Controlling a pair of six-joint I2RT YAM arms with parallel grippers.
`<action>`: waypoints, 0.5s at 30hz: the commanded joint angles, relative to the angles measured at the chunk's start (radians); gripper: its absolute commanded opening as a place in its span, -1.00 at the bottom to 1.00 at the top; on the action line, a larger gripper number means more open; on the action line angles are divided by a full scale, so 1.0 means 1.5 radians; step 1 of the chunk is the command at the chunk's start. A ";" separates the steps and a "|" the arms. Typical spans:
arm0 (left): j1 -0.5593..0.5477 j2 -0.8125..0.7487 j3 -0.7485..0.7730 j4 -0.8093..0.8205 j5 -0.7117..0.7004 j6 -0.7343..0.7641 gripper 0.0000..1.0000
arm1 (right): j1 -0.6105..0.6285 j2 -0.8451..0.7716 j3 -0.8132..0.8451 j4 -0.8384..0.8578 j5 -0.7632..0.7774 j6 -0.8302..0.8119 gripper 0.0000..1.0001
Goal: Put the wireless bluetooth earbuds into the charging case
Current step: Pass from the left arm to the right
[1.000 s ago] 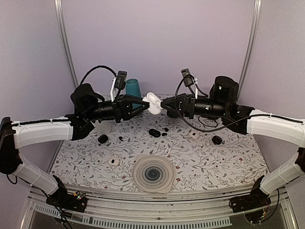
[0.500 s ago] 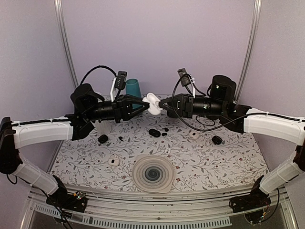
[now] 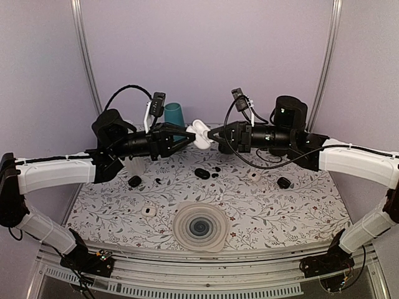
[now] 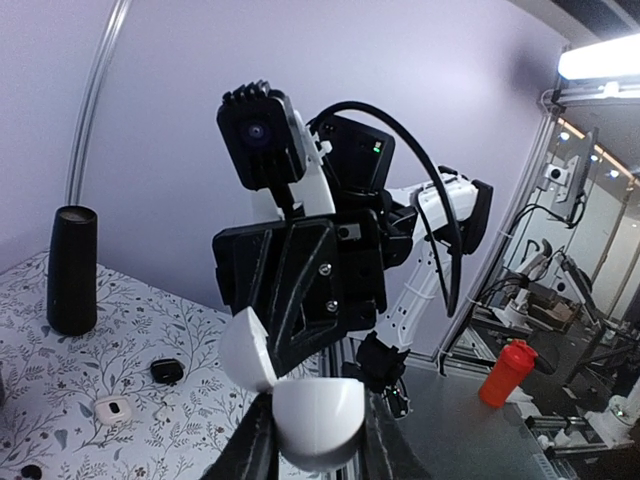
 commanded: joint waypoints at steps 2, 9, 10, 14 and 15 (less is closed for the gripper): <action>-0.005 -0.014 -0.008 -0.039 -0.004 0.040 -0.26 | 0.009 -0.038 0.049 -0.079 0.033 -0.071 -0.93; -0.006 -0.016 0.002 -0.087 0.025 0.077 0.02 | 0.023 -0.057 0.093 -0.203 0.104 -0.186 -0.93; -0.005 -0.016 0.003 -0.094 0.031 0.082 0.05 | 0.024 -0.058 0.098 -0.217 0.112 -0.202 -0.93; -0.007 -0.016 0.015 -0.126 0.047 0.104 0.17 | 0.040 -0.060 0.127 -0.285 0.178 -0.250 -0.93; -0.008 -0.016 0.017 -0.134 0.047 0.110 0.19 | 0.047 -0.060 0.135 -0.294 0.205 -0.262 -0.93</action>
